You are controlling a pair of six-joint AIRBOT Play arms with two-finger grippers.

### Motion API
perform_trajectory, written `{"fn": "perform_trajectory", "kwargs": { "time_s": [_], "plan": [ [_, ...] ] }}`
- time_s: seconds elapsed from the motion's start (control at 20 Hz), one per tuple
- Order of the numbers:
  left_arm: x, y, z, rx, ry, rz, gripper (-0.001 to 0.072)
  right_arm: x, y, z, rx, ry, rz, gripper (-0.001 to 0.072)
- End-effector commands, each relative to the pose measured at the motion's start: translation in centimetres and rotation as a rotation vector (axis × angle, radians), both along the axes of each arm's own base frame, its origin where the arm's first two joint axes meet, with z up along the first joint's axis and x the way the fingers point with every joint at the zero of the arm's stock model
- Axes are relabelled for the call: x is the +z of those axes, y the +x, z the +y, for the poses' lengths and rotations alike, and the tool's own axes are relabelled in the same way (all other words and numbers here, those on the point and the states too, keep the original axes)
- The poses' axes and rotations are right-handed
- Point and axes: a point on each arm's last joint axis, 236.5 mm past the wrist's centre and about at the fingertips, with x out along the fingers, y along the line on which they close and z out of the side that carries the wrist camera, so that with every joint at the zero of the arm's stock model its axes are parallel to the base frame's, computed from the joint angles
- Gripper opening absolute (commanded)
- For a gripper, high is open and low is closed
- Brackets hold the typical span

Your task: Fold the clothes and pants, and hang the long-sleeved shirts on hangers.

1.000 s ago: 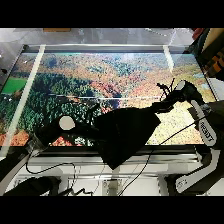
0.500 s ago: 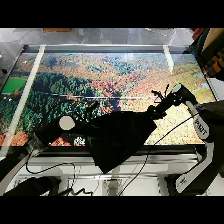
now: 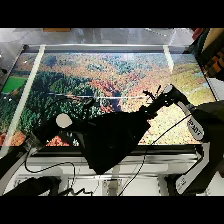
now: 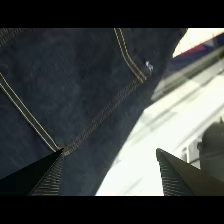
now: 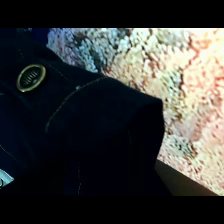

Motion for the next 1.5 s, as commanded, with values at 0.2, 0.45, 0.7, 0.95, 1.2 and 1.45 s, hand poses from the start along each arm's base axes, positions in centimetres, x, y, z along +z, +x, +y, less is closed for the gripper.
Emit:
{"fn": "perform_trajectory", "kwargs": {
  "time_s": [0.2, 0.45, 0.7, 0.95, 1.2, 1.45],
  "plan": [
    [0.1, 4.0, 3.8, 0.081, 0.010, -0.061, 0.0664, 0.1, -1.8, 3.2, 0.099, 0.009, 0.015, 0.0516],
    [0.1, 5.1, 5.0, 0.125, 0.011, -0.062, 0.0663, 0.1, -3.1, 6.1, 0.193, 0.024, -0.007, 0.0310],
    [0.3, 5.5, 5.4, 0.094, 0.018, -0.109, 0.0655, 0.3, -3.3, 7.2, 0.258, 0.042, -0.052, 0.0037],
    [2.8, 7.9, 7.3, 0.144, 0.006, -0.191, 0.0649, 3.4, 0.6, 6.9, 0.241, 0.047, -0.180, 0.0036],
    [8.6, 11.1, 10.7, 0.197, 0.000, -0.389, 0.0648, 10.4, 6.4, 4.2, 0.159, 0.039, -0.402, 0.0037],
    [14.1, 12.1, 15.1, 0.273, 0.021, -0.573, 0.0648, 17.8, 10.4, -3.6, -0.066, -0.078, -0.552, 0.0036]
  ]
}}
